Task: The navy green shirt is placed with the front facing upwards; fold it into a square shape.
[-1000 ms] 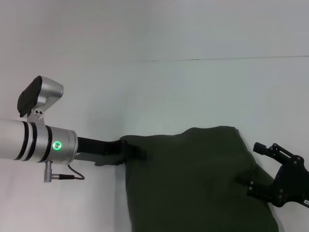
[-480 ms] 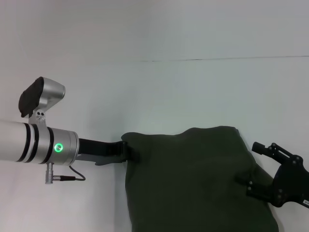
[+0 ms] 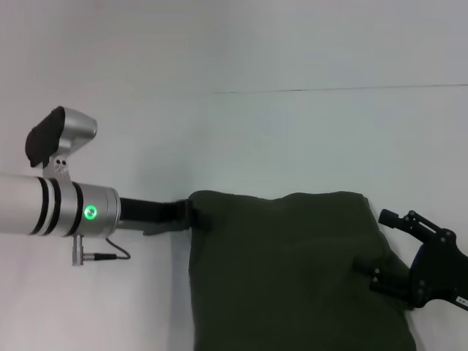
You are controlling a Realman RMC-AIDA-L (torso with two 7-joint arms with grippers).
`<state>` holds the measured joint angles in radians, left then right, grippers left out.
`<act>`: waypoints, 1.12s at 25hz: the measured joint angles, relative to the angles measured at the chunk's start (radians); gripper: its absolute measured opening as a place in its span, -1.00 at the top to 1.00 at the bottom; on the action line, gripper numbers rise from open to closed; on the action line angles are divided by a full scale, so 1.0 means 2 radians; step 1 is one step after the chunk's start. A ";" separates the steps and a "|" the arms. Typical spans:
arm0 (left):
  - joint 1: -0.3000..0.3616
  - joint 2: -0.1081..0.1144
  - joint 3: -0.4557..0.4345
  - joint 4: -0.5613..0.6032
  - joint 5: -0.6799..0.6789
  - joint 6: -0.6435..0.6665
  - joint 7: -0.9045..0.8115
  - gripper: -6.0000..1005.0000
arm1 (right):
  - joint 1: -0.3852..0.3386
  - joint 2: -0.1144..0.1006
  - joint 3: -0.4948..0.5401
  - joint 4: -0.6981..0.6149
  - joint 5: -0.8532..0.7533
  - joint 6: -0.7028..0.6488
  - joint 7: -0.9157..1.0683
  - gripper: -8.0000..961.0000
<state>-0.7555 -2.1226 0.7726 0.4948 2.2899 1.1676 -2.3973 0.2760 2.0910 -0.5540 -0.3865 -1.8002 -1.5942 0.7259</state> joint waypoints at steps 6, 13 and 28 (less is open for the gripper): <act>-0.016 0.005 0.002 0.001 -0.004 -0.040 0.000 0.90 | 0.003 0.000 0.003 0.001 0.001 0.000 0.000 -0.90; -0.029 0.008 0.005 0.000 0.002 -0.062 0.001 0.92 | 0.007 0.001 0.004 0.001 0.002 0.000 0.003 -0.90; -0.023 0.019 -0.005 -0.002 -0.003 -0.048 -0.006 0.92 | 0.019 0.001 0.005 0.008 0.003 0.000 0.003 -0.90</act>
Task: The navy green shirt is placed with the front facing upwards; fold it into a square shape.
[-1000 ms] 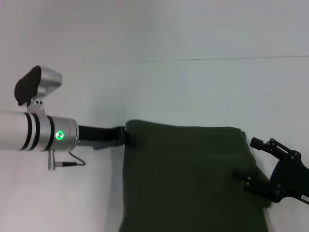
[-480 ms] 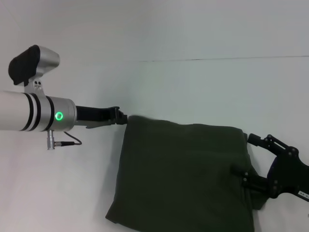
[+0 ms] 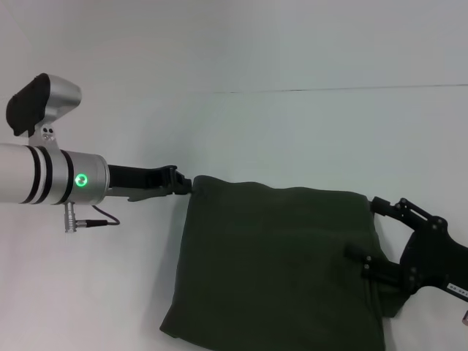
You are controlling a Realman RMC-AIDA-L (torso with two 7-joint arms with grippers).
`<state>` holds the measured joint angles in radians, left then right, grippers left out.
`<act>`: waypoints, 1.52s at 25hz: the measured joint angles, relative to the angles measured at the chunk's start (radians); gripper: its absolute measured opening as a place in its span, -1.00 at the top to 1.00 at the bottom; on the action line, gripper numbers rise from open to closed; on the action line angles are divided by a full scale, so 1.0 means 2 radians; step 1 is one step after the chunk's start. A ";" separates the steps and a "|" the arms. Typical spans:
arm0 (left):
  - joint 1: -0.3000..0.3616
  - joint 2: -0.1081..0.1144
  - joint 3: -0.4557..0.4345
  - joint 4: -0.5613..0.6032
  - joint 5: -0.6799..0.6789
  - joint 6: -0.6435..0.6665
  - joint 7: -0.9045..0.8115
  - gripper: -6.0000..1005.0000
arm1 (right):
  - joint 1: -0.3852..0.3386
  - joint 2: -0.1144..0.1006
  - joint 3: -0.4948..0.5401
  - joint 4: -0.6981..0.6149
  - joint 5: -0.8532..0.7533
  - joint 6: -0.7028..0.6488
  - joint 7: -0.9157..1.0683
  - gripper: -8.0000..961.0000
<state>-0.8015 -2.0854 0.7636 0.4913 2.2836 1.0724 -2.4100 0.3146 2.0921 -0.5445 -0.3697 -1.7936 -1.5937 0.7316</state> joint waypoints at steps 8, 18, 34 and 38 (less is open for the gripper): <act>0.010 0.000 -0.021 0.007 -0.022 0.021 0.001 0.76 | 0.001 0.000 0.000 0.000 0.000 0.000 0.003 -0.90; 0.061 0.007 -0.102 0.038 -0.104 0.186 0.139 -0.28 | -0.008 -0.013 0.006 -0.051 -0.001 -0.009 0.275 -0.90; 0.077 0.024 -0.104 0.052 -0.048 0.279 0.124 -0.77 | 0.022 -0.069 0.003 -0.065 -0.101 0.018 0.712 -0.90; 0.078 0.023 -0.104 0.051 -0.048 0.280 0.132 -0.77 | 0.029 -0.067 -0.002 -0.060 -0.108 0.056 0.743 -0.90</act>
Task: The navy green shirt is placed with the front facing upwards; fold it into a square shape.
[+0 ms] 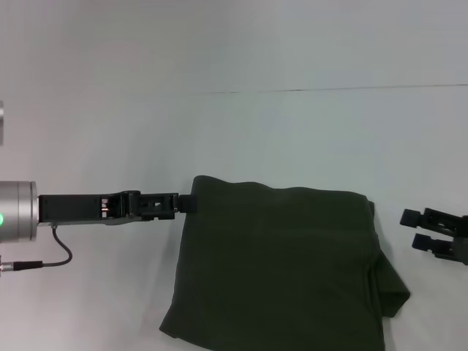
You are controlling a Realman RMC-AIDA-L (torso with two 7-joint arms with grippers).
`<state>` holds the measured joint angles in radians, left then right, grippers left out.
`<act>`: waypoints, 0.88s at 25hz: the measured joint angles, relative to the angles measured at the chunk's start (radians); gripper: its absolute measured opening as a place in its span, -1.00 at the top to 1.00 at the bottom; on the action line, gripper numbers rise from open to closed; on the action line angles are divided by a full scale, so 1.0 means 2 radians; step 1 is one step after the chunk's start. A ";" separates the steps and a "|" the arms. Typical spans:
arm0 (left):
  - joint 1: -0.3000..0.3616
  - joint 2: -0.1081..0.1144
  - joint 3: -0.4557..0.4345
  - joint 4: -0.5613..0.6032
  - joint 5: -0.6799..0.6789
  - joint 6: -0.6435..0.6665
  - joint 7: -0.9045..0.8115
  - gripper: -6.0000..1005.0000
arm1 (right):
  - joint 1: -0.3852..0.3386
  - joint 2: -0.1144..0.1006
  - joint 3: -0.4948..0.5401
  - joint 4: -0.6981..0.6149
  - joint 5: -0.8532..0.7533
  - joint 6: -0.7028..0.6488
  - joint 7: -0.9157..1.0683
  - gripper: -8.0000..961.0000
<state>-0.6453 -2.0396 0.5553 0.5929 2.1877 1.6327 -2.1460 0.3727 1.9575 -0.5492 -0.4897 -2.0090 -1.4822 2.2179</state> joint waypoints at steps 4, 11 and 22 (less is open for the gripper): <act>0.002 -0.001 0.000 0.000 0.000 -0.003 0.003 -0.77 | 0.011 0.008 -0.004 0.001 -0.005 0.024 0.008 -0.90; 0.002 -0.002 0.000 0.000 -0.003 -0.003 0.006 -0.77 | 0.045 0.021 -0.011 0.019 -0.043 0.066 0.012 -0.90; 0.002 -0.003 -0.001 0.000 -0.007 -0.004 0.006 -0.77 | 0.071 0.036 -0.024 0.019 -0.055 0.097 0.010 -0.90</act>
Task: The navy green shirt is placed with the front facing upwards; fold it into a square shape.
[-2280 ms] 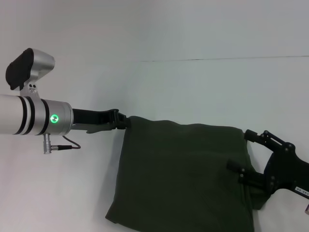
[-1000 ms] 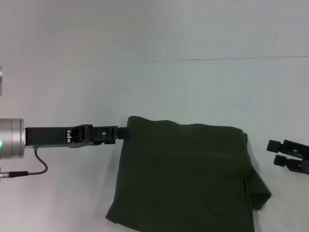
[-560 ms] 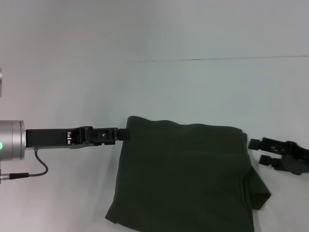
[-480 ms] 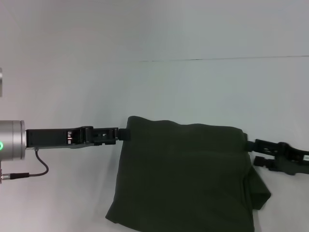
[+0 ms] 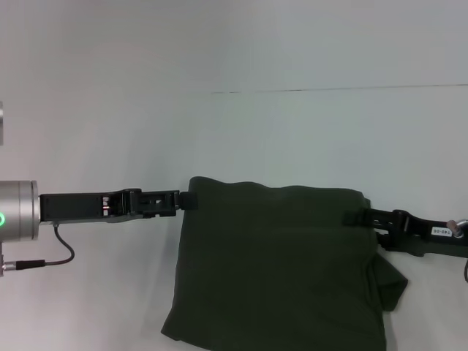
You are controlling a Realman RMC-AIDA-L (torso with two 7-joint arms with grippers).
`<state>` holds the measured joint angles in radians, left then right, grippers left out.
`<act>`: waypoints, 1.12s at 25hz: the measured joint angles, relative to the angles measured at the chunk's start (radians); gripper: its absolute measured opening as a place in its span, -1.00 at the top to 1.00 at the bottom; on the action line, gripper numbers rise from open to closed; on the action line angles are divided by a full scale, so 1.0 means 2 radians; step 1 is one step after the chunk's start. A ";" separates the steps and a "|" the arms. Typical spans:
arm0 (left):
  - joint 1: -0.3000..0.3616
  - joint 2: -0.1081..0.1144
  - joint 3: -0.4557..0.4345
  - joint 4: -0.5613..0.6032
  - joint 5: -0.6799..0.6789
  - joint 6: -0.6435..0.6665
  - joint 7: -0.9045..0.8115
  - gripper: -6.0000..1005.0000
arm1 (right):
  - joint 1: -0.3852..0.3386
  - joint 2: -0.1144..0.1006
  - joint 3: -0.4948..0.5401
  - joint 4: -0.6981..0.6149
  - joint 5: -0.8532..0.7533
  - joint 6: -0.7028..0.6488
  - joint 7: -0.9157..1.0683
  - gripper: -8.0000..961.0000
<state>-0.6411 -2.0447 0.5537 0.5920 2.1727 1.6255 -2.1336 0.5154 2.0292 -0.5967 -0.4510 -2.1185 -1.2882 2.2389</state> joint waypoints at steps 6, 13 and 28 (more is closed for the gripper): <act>0.000 0.000 0.000 0.000 -0.003 0.000 0.001 -0.77 | 0.014 0.007 -0.001 0.000 0.000 0.014 -0.010 -0.90; 0.001 -0.001 -0.015 0.000 -0.005 -0.001 0.006 -0.77 | 0.035 0.008 -0.001 0.000 0.005 0.022 -0.025 -0.90; 0.015 0.006 -0.049 0.026 -0.005 0.012 0.062 -0.77 | -0.003 -0.007 0.095 -0.051 0.009 -0.017 -0.084 -0.90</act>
<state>-0.6105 -2.0330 0.4560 0.6449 2.1629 1.6493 -2.0092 0.5098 2.0147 -0.4070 -0.5531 -2.0999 -1.3225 2.0703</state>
